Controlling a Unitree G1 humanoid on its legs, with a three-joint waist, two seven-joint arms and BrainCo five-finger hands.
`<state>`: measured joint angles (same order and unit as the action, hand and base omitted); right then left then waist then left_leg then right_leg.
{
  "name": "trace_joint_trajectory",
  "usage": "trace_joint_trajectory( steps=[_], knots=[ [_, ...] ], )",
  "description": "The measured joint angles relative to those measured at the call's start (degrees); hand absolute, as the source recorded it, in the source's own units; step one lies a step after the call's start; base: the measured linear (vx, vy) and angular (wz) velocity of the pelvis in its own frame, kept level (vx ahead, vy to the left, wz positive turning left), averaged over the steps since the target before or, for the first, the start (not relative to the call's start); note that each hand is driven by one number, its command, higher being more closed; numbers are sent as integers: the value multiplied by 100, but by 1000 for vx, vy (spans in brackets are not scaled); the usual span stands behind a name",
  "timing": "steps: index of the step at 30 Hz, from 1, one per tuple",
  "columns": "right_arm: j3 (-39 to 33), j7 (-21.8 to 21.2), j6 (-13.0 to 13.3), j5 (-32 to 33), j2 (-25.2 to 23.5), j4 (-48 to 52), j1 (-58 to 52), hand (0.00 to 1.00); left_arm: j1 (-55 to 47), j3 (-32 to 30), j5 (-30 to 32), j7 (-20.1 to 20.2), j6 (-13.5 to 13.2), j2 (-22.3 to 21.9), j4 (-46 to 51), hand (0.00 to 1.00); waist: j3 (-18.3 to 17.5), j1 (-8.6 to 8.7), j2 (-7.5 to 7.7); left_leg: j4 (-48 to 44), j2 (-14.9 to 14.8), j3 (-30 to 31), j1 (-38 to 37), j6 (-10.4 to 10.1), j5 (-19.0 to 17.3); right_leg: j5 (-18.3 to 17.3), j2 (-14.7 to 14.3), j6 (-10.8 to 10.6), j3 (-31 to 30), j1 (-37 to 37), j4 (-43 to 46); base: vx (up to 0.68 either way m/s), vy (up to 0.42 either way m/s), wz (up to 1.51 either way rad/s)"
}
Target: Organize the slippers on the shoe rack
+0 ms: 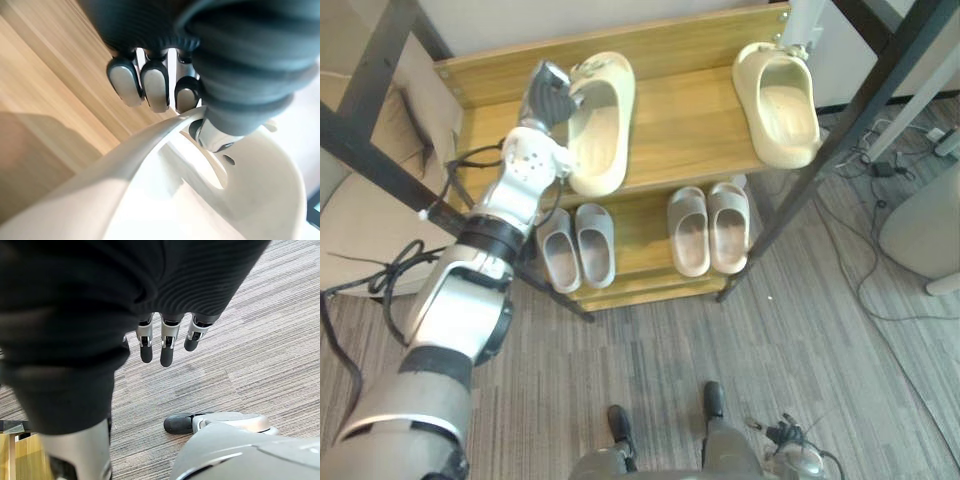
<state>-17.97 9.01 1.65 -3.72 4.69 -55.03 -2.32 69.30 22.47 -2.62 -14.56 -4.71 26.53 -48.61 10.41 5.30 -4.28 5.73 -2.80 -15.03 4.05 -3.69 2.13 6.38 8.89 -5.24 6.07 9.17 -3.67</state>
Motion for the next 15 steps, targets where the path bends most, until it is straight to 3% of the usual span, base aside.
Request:
trace_joint_trajectory(
  steps=[15],
  knots=[
    [6, 7, 9, 174, -191, 699, -24, 0, 501, 341, -212, 8, -4, -576, -3, 100, 91, 62, -107, -51, -27, -342, 206, -4, -3, 71, -4, -25, -302, 385, 37, 3, -9, -10]
  ],
)
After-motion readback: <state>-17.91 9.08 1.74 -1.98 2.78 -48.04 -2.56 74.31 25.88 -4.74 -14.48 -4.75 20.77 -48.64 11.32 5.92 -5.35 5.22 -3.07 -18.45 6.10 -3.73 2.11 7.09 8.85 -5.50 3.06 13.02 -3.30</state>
